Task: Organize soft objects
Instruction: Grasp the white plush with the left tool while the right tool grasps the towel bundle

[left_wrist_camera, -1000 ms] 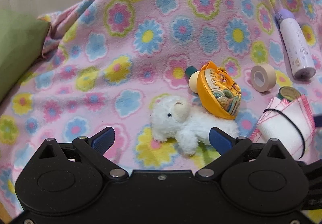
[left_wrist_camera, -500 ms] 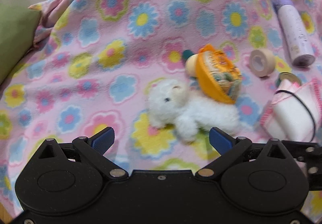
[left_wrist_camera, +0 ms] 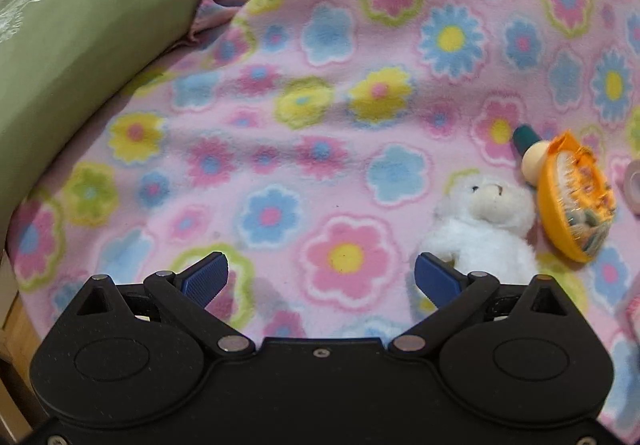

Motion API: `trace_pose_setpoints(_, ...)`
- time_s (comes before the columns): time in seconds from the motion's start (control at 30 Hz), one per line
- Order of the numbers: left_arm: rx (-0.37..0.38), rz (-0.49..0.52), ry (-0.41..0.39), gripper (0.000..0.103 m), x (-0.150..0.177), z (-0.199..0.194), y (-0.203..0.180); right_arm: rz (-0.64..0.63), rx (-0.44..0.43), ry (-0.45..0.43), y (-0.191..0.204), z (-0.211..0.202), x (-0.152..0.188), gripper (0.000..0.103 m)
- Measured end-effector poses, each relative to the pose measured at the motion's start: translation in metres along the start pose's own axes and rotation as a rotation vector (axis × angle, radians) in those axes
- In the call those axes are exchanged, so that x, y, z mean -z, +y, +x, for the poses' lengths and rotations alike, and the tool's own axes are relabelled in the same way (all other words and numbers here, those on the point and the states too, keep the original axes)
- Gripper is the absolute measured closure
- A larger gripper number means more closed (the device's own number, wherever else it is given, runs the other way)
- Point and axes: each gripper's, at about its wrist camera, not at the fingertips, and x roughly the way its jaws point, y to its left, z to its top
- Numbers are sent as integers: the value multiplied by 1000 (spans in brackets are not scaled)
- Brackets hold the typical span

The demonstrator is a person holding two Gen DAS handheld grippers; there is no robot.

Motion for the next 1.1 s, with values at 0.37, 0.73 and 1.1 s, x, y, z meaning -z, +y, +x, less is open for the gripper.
trace_pose_setpoints(0.37,147,210,-117,4,-5,-22,-44,2,20,-1,0,11,-4,17)
trace_pose_setpoints(0.73,165,286,-20,4,-17,28,-76,8,33,1,-3,24,-7,12)
trace_pose_setpoints(1.1,254,107,23,47,-27,31,-53,-1,23,2,0,29,-12,25)
